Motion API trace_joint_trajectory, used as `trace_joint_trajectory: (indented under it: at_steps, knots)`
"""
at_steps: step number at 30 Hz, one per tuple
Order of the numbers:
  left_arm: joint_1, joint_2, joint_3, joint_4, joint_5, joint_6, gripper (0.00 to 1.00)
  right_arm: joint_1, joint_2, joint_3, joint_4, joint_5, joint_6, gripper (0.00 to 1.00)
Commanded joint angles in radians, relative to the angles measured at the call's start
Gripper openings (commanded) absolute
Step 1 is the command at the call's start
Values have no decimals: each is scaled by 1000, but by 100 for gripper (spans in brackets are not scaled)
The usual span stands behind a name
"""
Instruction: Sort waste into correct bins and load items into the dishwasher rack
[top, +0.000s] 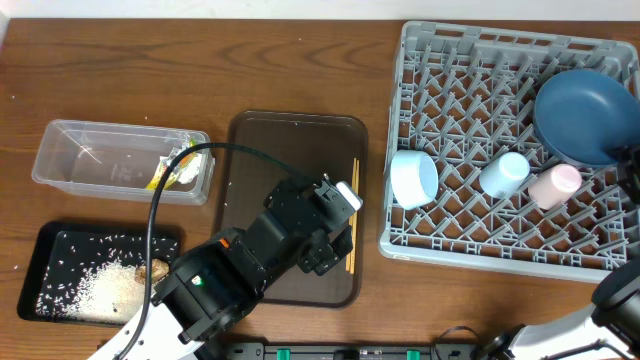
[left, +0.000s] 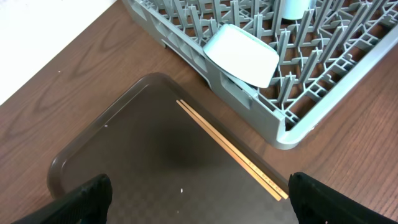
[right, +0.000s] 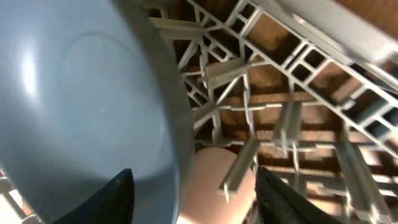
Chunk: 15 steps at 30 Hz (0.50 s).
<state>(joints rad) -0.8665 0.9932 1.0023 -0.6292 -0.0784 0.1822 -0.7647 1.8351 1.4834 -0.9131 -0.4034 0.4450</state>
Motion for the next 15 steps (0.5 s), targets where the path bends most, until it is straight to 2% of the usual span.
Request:
trace_joint_trajectory:
  at_steps: [1, 3, 9, 13, 15]
  knots:
    - [2, 6, 17, -3, -5, -12, 91, 1, 32, -7, 14, -28, 11, 53]
    - [2, 6, 17, -3, -5, -12, 91, 2, 48, -7, 33, -21, 10, 50]
    - [2, 6, 17, -3, -5, -12, 91, 8, 67, -7, 114, -42, -2, 31]
    - [2, 6, 17, -2, -5, -12, 91, 11, 67, -7, 144, -65, -23, 29]
    - [2, 6, 17, -1, -5, -12, 91, 13, 67, -7, 144, -58, -23, 24]
